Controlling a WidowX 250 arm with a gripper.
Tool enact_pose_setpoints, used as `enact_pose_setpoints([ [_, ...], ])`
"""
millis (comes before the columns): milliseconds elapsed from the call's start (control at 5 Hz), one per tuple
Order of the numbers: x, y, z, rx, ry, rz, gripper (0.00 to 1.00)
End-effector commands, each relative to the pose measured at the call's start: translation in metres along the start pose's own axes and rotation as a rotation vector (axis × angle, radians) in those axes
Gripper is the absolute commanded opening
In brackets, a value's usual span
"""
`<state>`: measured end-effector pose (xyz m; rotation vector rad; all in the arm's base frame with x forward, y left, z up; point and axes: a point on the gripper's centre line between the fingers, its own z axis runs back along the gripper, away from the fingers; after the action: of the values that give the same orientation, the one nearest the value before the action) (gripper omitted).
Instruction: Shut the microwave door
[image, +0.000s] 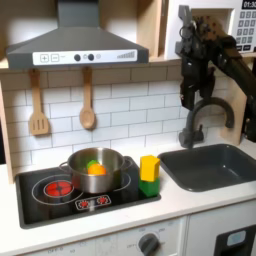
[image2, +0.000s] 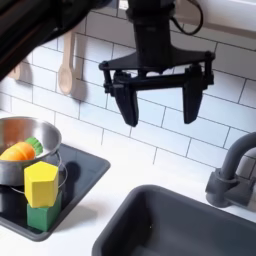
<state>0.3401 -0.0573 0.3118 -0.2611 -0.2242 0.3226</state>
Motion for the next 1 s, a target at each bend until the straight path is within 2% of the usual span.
enact_pose_setpoints([
  [0,0.0155,0.0135,-0.0096,0.024,0.016,0.047,1.00],
  [400,0.0193,0.0218,-0.0126,0.028,0.022,0.071,1.00],
  [800,0.0169,0.0180,-0.0152,0.023,0.024,0.061,1.00],
])
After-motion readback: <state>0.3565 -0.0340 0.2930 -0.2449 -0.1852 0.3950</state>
